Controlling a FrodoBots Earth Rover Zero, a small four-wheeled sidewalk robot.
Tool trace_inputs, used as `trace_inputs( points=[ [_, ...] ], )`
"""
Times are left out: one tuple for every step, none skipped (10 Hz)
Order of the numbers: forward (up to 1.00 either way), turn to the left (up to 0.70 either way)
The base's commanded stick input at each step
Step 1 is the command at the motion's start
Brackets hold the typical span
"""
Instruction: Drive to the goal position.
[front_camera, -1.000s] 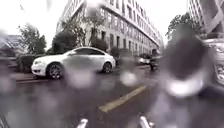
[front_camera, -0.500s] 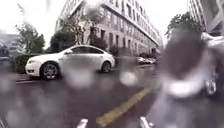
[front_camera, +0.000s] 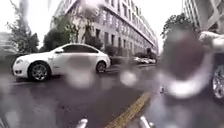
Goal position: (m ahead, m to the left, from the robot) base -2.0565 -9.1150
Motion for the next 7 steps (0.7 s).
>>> trace_inputs(
  points=[
    [0.70,-0.14],
    [0.70,-0.14],
    [0.70,-0.14],
    [0.70,-0.14],
    [0.70,-0.14],
    [0.70,-0.14],
    [0.70,-0.14]
  ],
)
